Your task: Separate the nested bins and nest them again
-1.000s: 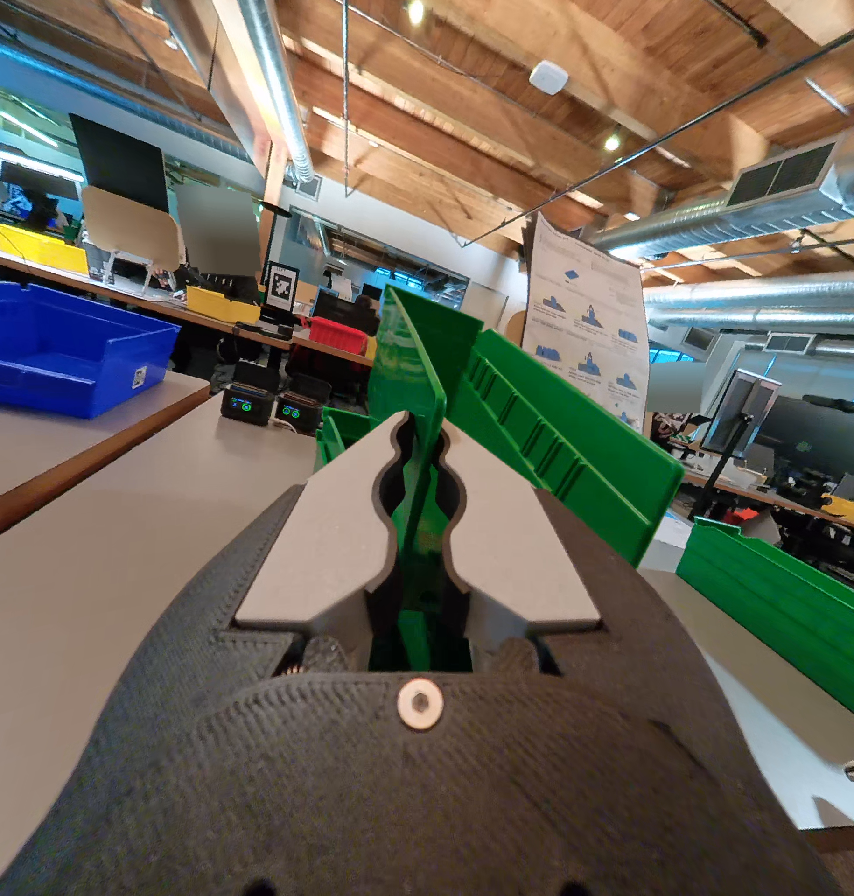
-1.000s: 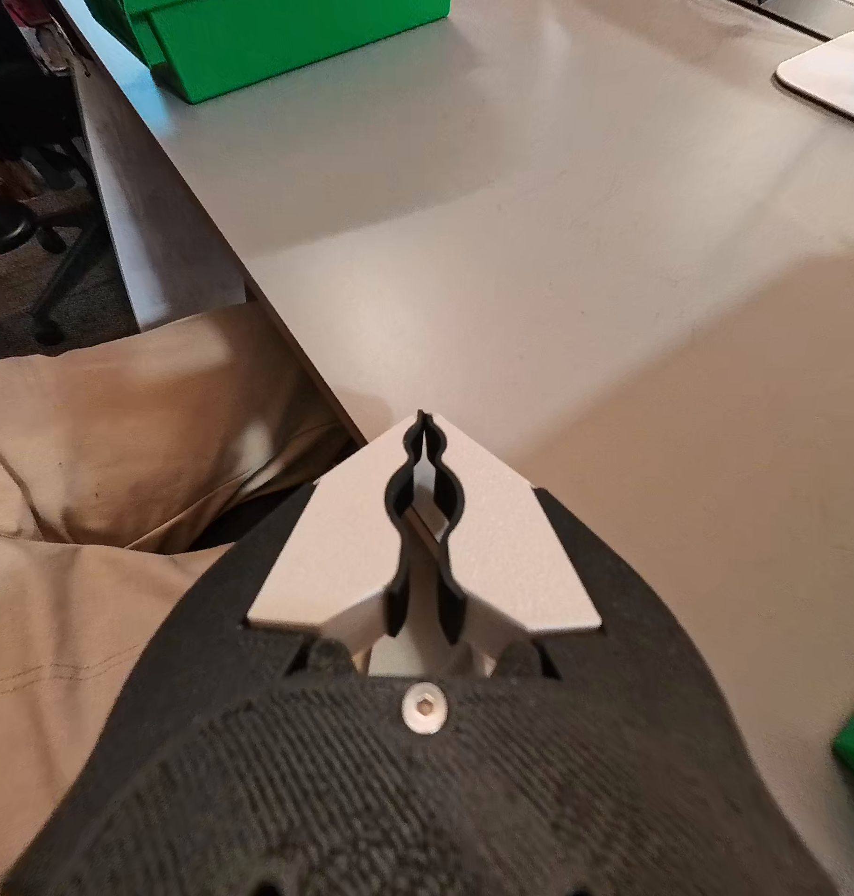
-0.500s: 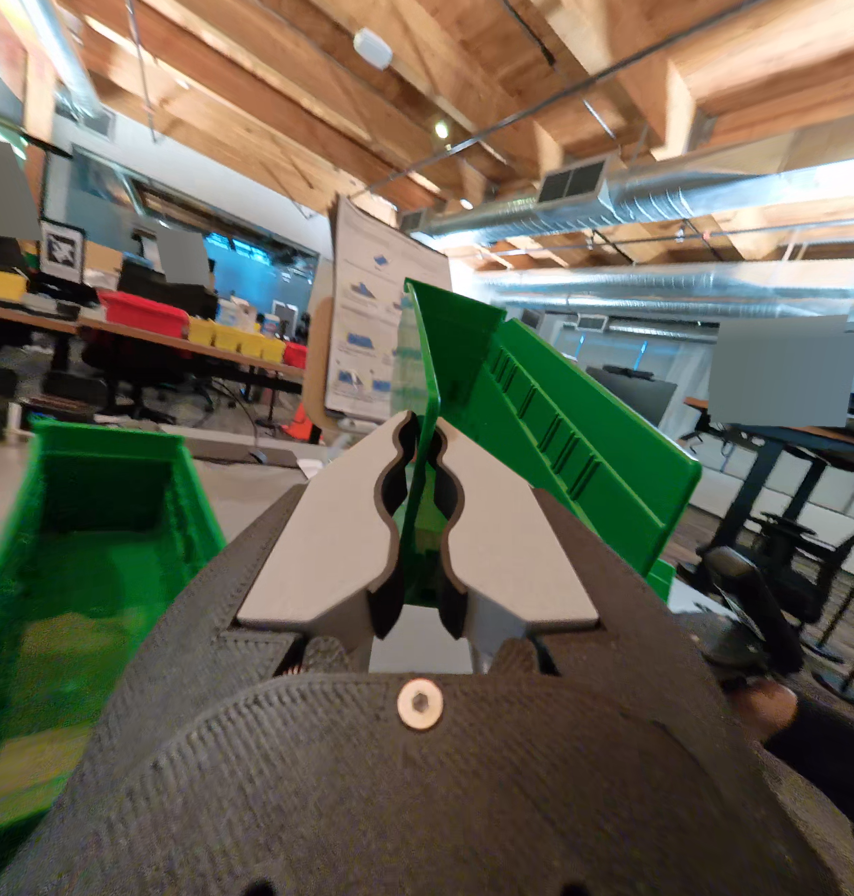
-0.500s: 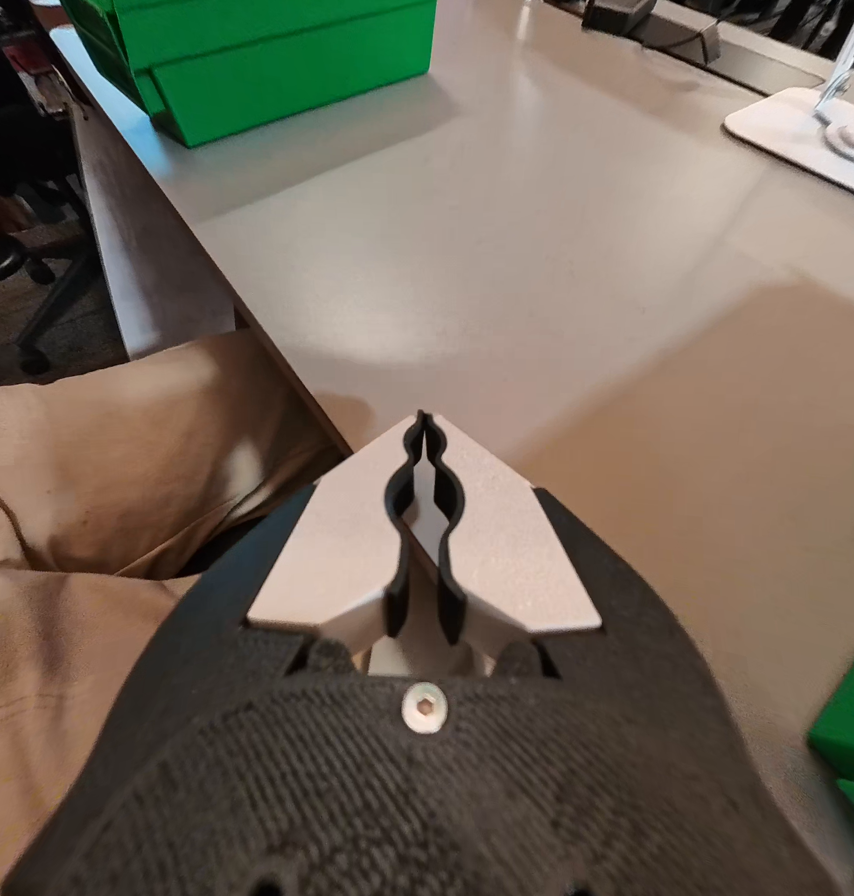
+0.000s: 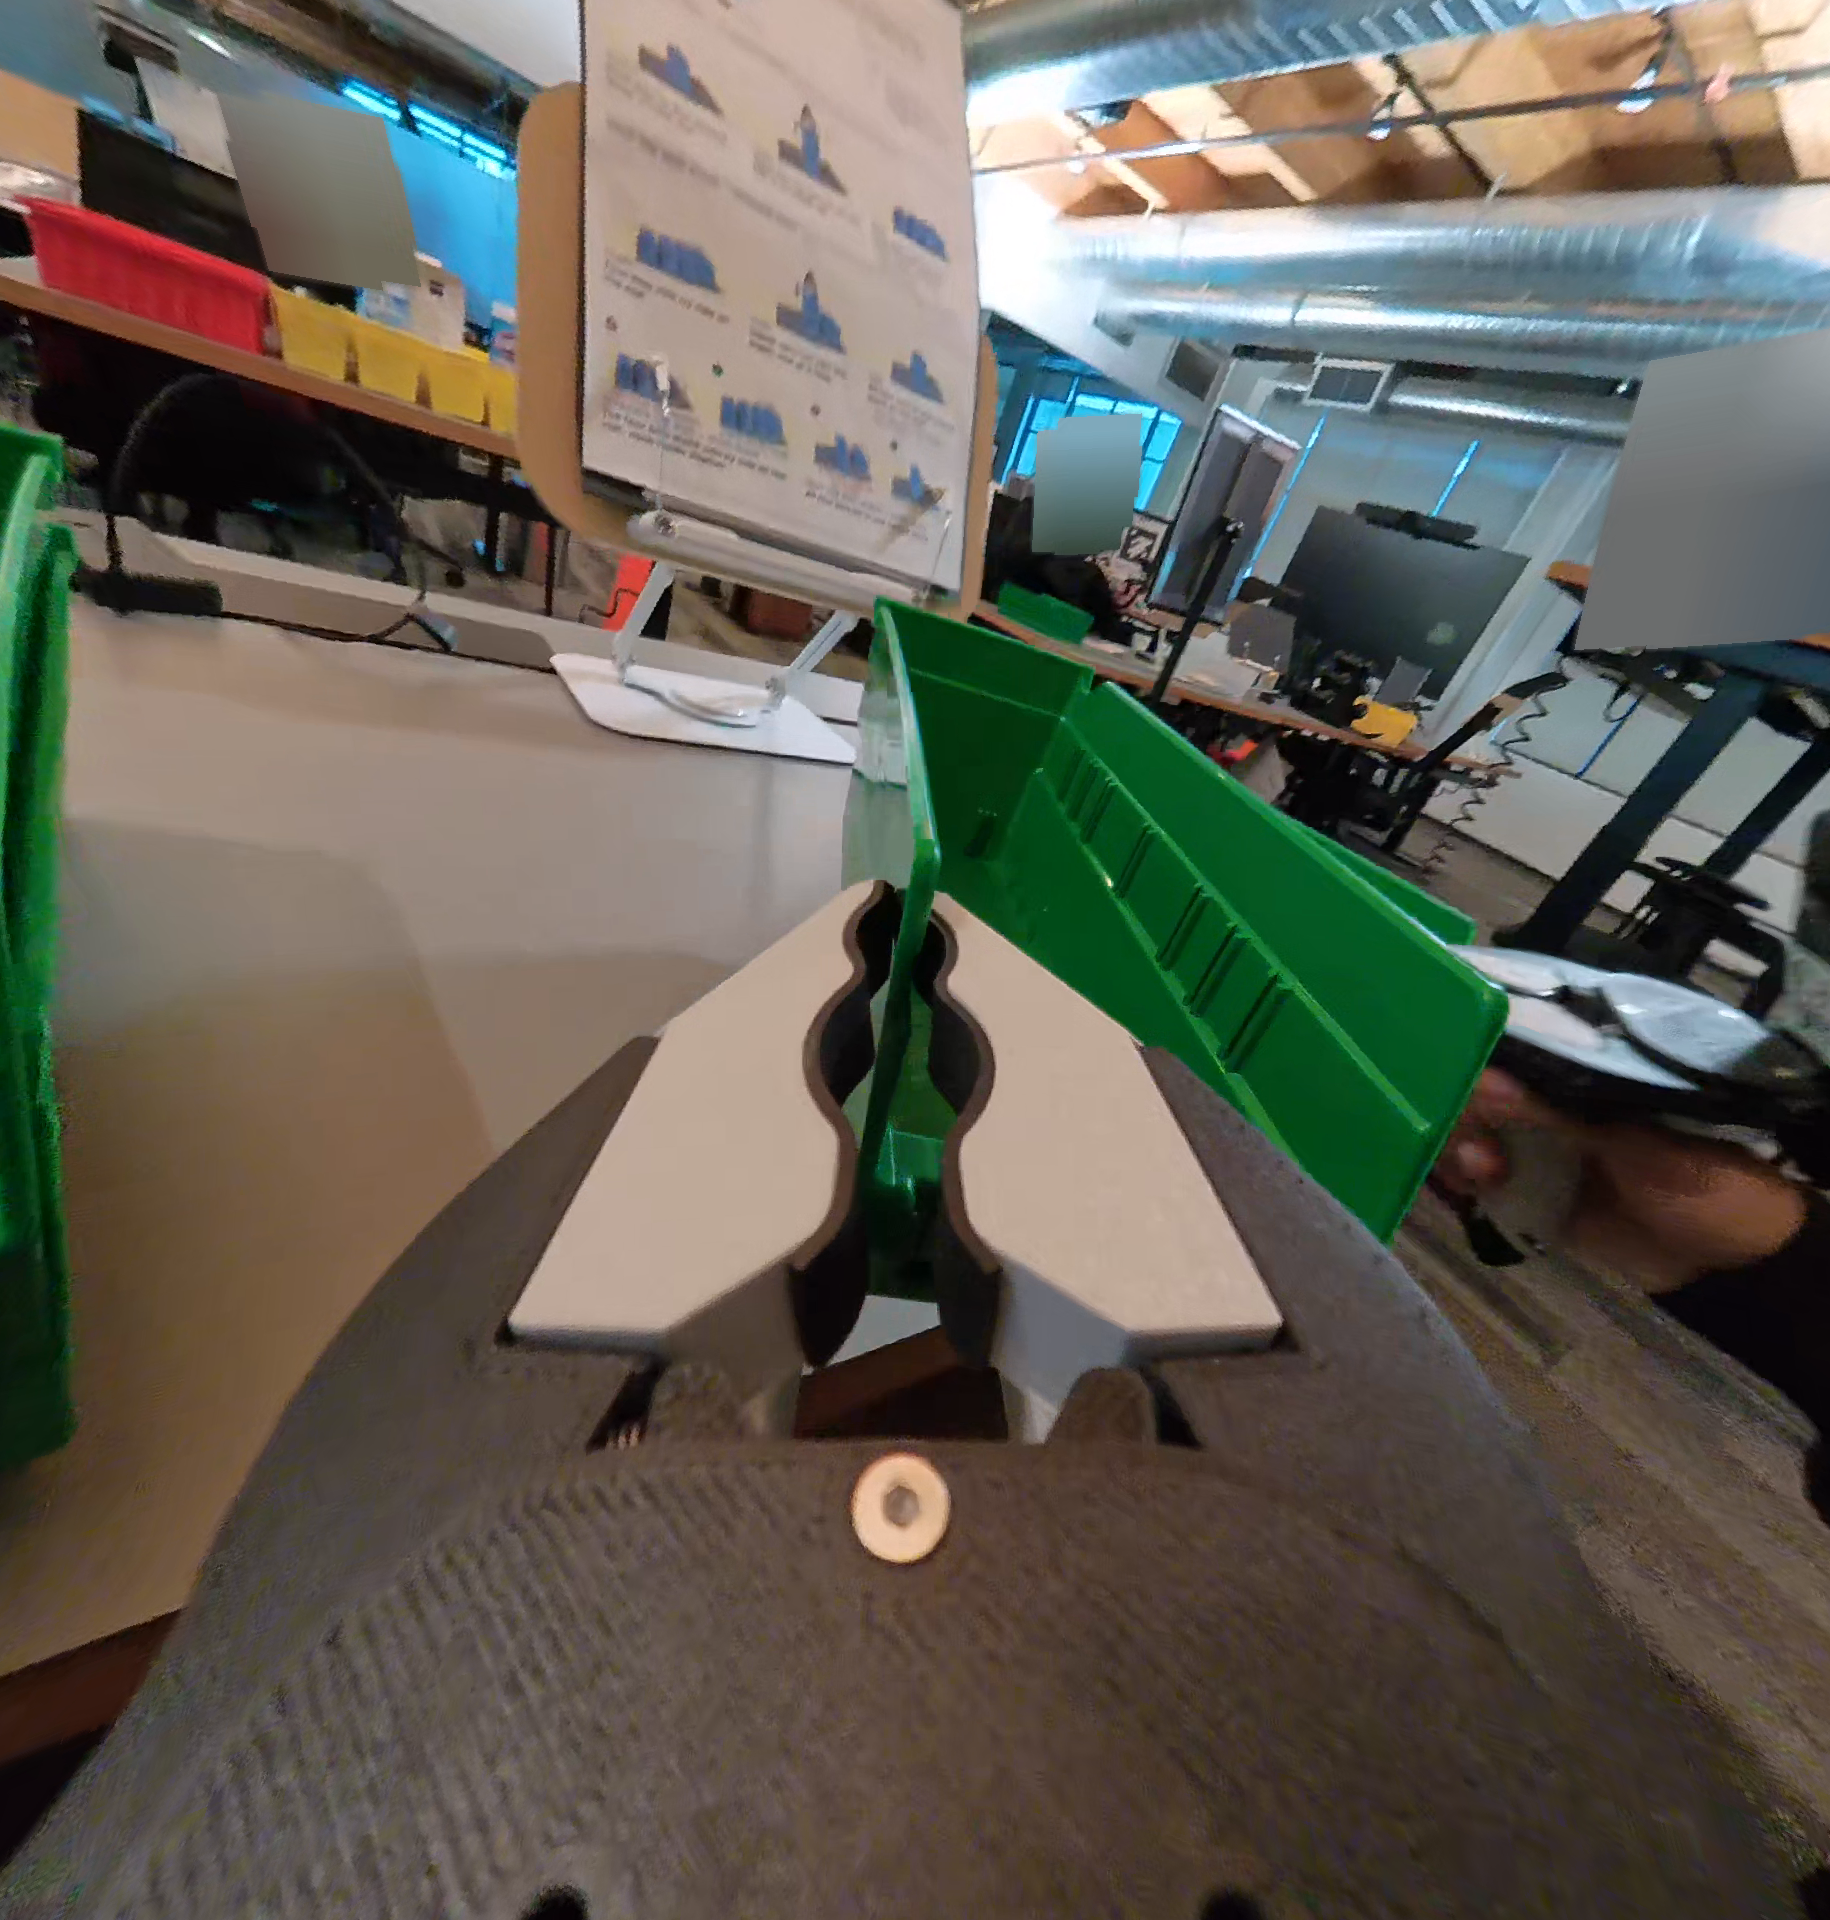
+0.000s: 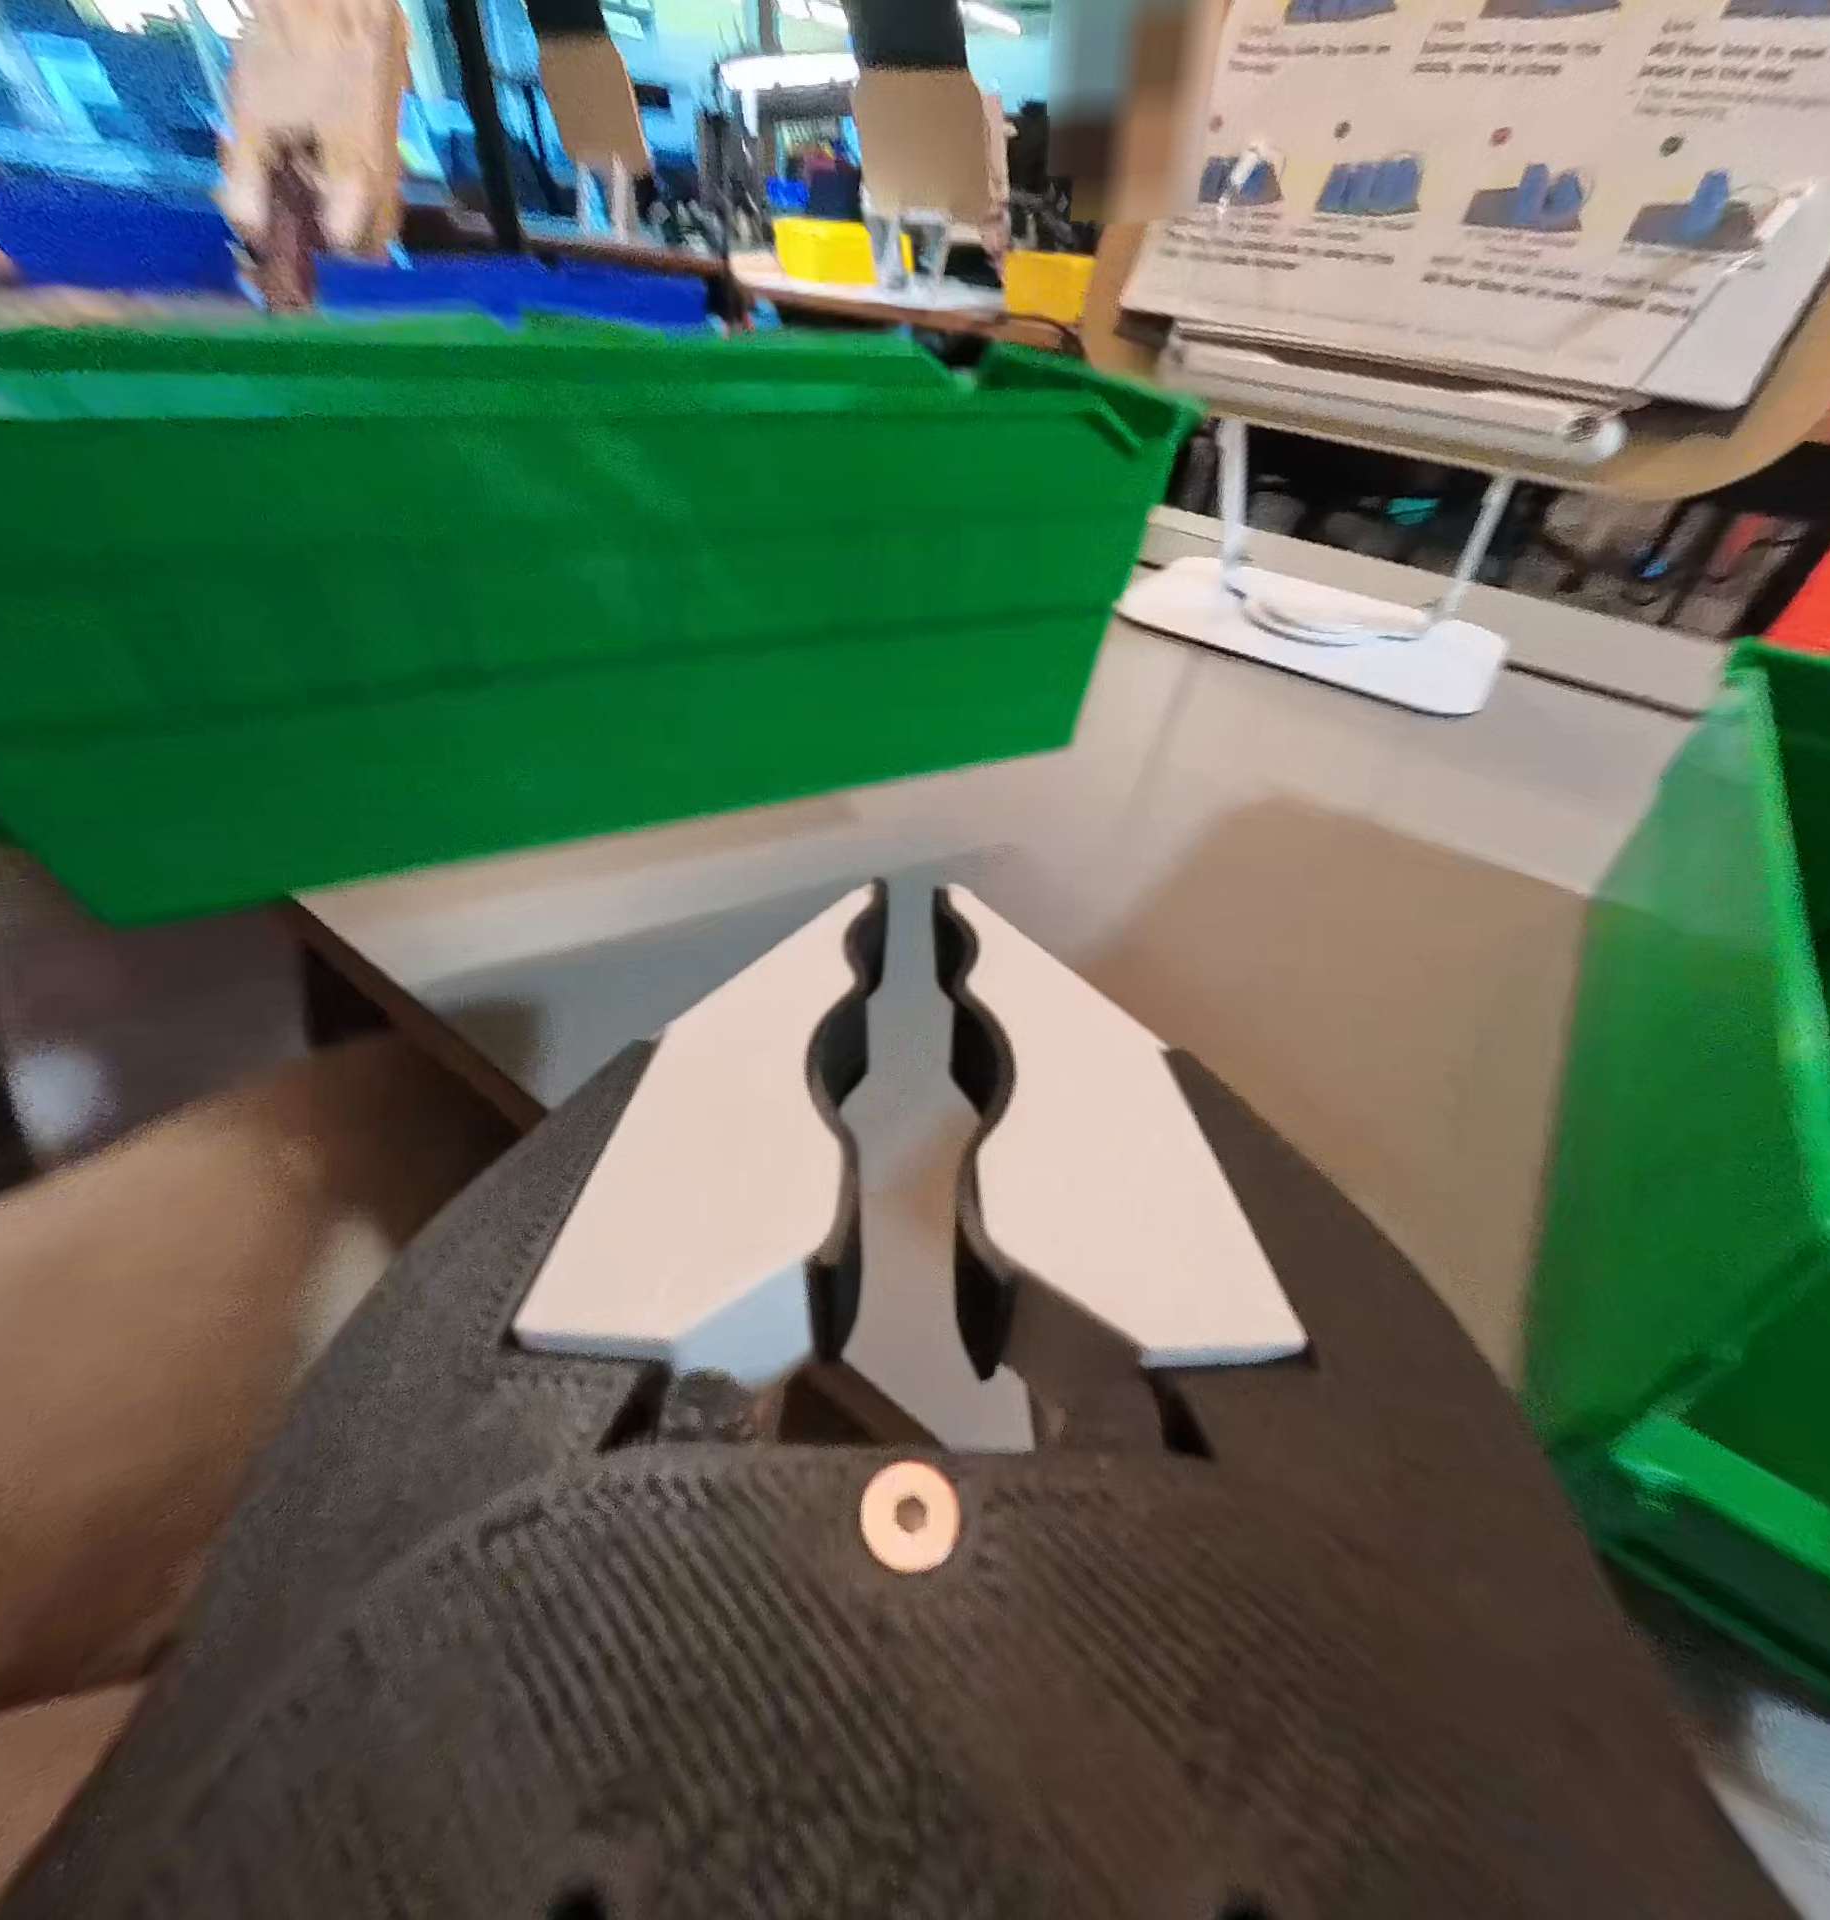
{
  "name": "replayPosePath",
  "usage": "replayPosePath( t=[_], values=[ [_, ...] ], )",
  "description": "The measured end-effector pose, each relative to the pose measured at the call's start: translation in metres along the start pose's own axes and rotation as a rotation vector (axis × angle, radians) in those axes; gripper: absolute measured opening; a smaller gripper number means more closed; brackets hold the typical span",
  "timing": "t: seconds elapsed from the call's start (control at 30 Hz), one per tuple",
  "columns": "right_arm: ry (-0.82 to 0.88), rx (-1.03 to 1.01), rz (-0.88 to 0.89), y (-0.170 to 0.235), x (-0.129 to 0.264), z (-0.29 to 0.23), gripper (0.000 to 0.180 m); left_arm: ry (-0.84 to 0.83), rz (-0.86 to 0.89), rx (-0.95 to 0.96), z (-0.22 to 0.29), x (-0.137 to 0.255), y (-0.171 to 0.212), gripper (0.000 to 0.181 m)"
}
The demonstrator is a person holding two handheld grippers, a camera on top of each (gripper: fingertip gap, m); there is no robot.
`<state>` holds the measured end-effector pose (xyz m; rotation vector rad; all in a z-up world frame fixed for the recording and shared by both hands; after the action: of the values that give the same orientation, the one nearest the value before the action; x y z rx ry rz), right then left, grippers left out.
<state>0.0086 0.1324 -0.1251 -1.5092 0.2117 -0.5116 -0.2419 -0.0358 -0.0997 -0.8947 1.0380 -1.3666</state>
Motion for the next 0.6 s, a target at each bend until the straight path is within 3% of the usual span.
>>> replayPosePath(
  t=[0.03,0.13,0.2,0.37,0.43,0.53,0.6],
  values=[
    [-0.039,-0.073,0.012,-0.004,-0.001,-0.008,0.016,-0.010,-0.004,-0.002,-0.003,-0.001,0.004,0.000],
    [-0.208,-0.376,0.016,-0.017,-0.009,-0.042,0.056,-0.042,-0.007,-0.057,-0.009,-0.007,0.016,0.000],
    [-0.307,-0.495,0.030,-0.023,-0.014,-0.067,0.068,-0.054,-0.008,-0.059,-0.011,-0.011,0.021,0.000],
    [-0.360,-0.407,-0.045,-0.019,-0.026,-0.119,0.088,-0.075,-0.013,-0.068,-0.009,-0.015,0.031,0.003],
    [-0.300,-0.309,-0.064,-0.016,-0.029,-0.126,0.081,-0.064,-0.005,-0.052,-0.006,-0.015,0.035,0.003],
    [-0.134,-0.164,-0.078,-0.012,-0.030,-0.116,0.051,0.019,-0.067,-0.036,0.003,-0.020,0.042,0.007],
    [-0.084,-0.159,-0.081,-0.010,-0.028,-0.104,0.040,0.063,-0.110,-0.026,0.008,-0.022,0.046,0.014]
  ],
)
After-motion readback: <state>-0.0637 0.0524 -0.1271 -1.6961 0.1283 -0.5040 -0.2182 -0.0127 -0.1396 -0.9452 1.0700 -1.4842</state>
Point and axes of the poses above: each gripper's, where its closed fingertips meet, x back along the fingers, y out of its underside, z = x × y across the jaws, the point moved 8 cm from there along x, back along the fingers
